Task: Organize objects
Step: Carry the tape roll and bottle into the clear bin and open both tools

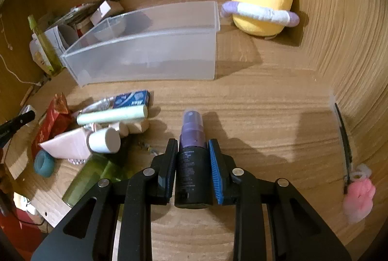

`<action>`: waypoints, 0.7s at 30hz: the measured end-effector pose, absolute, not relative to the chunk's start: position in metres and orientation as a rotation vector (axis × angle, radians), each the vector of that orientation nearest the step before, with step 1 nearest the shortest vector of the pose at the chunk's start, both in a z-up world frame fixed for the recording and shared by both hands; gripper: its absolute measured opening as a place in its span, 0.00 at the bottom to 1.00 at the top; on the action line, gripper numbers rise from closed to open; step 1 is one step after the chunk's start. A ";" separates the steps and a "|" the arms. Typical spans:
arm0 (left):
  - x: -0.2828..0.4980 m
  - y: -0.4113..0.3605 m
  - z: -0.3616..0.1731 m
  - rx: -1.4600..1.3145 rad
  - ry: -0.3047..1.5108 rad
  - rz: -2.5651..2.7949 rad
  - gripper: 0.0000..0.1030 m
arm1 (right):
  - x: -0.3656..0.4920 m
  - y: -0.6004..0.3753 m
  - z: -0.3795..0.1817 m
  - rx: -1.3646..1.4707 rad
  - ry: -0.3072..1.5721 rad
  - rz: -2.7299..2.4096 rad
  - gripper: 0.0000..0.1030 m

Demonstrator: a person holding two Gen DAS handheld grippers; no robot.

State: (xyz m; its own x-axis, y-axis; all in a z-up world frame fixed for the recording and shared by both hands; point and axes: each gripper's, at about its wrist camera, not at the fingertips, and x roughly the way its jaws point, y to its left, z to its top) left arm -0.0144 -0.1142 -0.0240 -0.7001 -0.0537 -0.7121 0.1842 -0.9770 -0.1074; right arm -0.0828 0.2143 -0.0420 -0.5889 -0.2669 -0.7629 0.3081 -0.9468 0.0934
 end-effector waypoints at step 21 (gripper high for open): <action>-0.064 -0.059 0.052 0.939 0.194 -2.987 0.37 | -0.115 0.202 0.041 0.850 -0.011 -2.574 0.23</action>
State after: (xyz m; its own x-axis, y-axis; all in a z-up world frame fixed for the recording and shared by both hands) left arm -0.0637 -0.0588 0.0519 -0.8206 0.0327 -0.5705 0.0414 -0.9923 -0.1163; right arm -0.1145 0.2025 0.0410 -0.7210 -0.3991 -0.5665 0.3942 -0.9086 0.1383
